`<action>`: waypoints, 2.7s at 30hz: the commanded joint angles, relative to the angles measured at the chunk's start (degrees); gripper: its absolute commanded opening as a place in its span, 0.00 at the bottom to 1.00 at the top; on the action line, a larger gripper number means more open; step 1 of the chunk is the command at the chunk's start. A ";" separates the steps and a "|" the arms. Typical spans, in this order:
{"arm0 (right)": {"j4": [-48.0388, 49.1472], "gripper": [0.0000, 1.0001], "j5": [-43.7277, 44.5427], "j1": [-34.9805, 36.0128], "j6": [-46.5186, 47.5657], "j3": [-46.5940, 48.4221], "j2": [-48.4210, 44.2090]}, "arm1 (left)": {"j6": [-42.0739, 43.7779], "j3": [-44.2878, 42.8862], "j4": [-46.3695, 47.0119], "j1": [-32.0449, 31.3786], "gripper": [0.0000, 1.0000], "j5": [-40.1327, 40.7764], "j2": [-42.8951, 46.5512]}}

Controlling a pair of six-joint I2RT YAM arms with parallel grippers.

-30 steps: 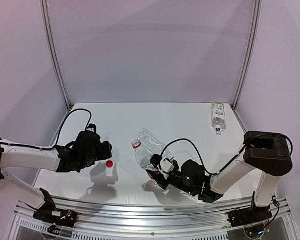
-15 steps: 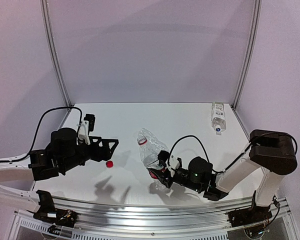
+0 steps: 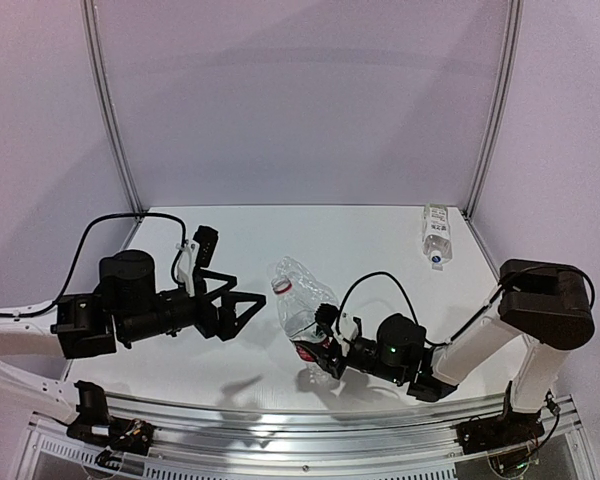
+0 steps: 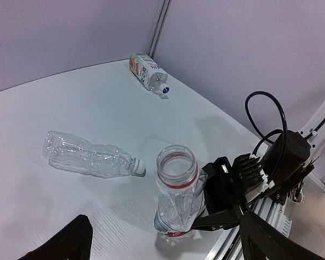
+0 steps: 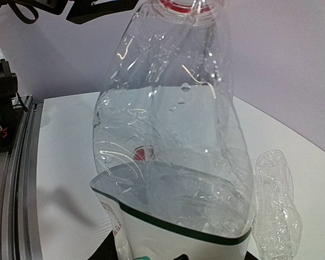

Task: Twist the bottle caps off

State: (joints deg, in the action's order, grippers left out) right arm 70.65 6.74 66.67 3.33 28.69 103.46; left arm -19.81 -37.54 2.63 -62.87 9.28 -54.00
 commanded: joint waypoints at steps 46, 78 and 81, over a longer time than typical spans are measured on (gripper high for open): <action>6.78 0.45 -6.21 -0.39 0.27 -4.35 -2.74 | -3.07 -12.79 7.02 -0.22 0.52 0.31 -22.42; 4.95 0.99 -3.57 -0.38 0.40 -4.05 -3.14 | -1.79 -13.54 0.31 -0.45 0.17 7.44 -18.57; 4.85 0.99 -2.89 -0.40 0.53 -4.31 -3.51 | -0.31 -14.65 -4.13 -0.26 0.17 11.16 -16.92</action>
State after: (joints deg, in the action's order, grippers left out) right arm 74.89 2.66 66.19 3.68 24.69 101.45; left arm -22.59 -49.36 5.19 -63.31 14.26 -73.67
